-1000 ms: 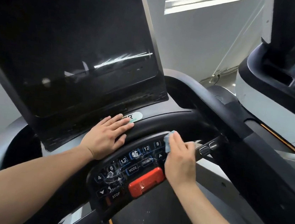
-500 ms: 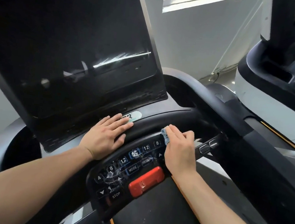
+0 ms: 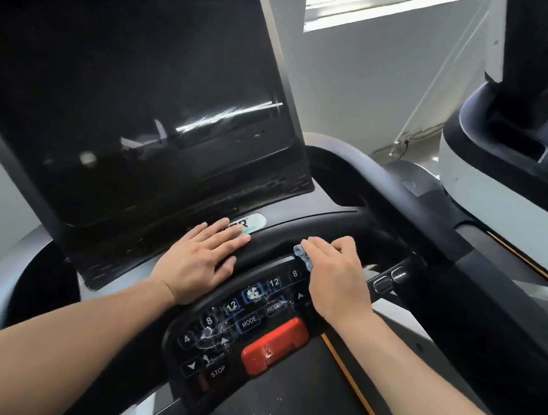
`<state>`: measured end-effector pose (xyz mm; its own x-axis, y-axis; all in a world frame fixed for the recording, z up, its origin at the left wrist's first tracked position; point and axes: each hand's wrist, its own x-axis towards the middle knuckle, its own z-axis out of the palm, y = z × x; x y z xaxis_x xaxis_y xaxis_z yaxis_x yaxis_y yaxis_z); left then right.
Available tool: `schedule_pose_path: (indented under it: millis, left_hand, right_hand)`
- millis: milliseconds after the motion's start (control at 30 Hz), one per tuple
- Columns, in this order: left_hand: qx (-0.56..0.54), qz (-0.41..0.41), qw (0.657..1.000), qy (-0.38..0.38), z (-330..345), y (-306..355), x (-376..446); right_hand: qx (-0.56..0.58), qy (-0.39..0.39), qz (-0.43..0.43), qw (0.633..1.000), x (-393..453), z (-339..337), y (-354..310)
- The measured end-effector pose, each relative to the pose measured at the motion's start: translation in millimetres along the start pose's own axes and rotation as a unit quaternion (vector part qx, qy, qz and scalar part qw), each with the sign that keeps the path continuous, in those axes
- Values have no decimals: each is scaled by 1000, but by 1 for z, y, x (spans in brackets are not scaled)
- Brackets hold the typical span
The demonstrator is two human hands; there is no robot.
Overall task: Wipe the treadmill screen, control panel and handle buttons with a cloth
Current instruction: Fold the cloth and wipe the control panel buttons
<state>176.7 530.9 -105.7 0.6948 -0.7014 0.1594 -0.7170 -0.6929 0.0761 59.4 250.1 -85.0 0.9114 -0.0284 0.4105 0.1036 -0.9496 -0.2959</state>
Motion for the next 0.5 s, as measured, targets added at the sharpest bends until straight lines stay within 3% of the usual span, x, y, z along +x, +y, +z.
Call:
schedule_pose_path:
  millis: [67, 167, 267, 300, 400, 433, 500]
  left_hand:
    - [0, -1, 1000, 3, 0, 0, 0]
    - [-2, 0, 1000, 10, 1, 0, -1]
    - [-5, -1, 1000, 9, 1, 0, 0]
    - [-5, -1, 1000, 10, 2, 0, -1]
    - [-6, 0, 1000, 11, 1, -2, -1]
    - [-6, 0, 1000, 8, 0, -1, -1]
    - [-5, -2, 1000, 5, 0, 0, -1]
  right_hand:
    - [10, -11, 12, 1000, -2, 4, -26]
    - [19, -30, -95, 995, -9, 4, -35]
    - [42, 31, 63, 997, -2, 7, -4]
    - [40, 29, 73, 996, -7, 7, -6]
    - [11, -28, -89, 996, -20, 2, -21]
    - [9, -42, -97, 994, -15, 0, -15]
    - [-1, -39, 3, 999, -1, -2, -2]
